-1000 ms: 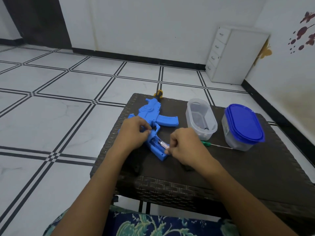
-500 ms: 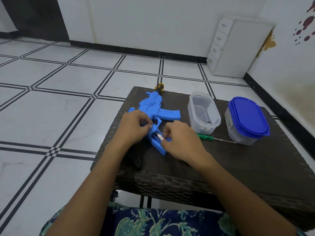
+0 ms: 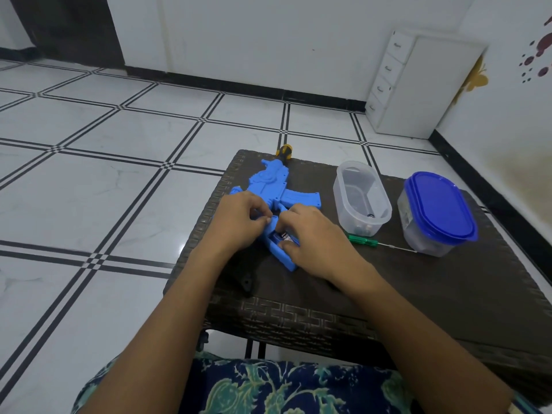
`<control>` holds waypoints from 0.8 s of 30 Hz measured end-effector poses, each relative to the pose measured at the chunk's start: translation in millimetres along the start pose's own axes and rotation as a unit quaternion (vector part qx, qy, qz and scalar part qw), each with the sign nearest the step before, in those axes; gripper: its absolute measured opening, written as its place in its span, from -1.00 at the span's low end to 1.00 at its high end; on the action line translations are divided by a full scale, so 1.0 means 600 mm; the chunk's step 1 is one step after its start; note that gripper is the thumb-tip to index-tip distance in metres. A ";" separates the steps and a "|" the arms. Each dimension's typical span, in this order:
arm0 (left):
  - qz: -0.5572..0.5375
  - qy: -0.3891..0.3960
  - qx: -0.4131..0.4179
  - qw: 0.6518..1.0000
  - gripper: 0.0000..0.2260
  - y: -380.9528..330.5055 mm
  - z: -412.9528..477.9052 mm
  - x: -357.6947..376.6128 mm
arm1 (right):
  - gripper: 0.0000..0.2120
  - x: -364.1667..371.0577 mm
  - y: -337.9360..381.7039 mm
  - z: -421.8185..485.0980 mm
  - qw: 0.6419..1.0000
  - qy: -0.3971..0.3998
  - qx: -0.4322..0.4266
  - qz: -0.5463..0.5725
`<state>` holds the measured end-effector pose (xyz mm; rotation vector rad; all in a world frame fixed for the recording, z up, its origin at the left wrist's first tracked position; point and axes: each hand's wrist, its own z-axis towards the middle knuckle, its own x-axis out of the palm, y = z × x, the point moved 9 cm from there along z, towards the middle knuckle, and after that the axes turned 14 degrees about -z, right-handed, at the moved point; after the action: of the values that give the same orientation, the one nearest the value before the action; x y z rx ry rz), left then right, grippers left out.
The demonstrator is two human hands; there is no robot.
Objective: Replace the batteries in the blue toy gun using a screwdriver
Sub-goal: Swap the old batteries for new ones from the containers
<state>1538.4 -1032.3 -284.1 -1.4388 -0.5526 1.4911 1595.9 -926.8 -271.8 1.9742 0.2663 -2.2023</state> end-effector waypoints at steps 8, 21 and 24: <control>-0.001 0.002 -0.008 1.000 -0.85 0.003 0.002 0.002 | -0.82 -0.032 -0.040 -0.011 0.961 -0.104 0.066 0.249; 0.004 0.001 -0.009 1.000 -0.87 0.000 0.001 0.000 | -0.84 -0.009 -0.039 -0.009 0.993 0.024 0.051 0.099; 0.001 -0.002 -0.013 1.000 -0.86 0.002 0.001 0.000 | -0.91 -0.006 -0.033 -0.008 0.995 0.058 0.038 0.070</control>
<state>1537.5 -1033.0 -285.1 -1.4571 -0.5749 1.4930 1596.0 -906.5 -268.0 2.0949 0.0583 -2.0442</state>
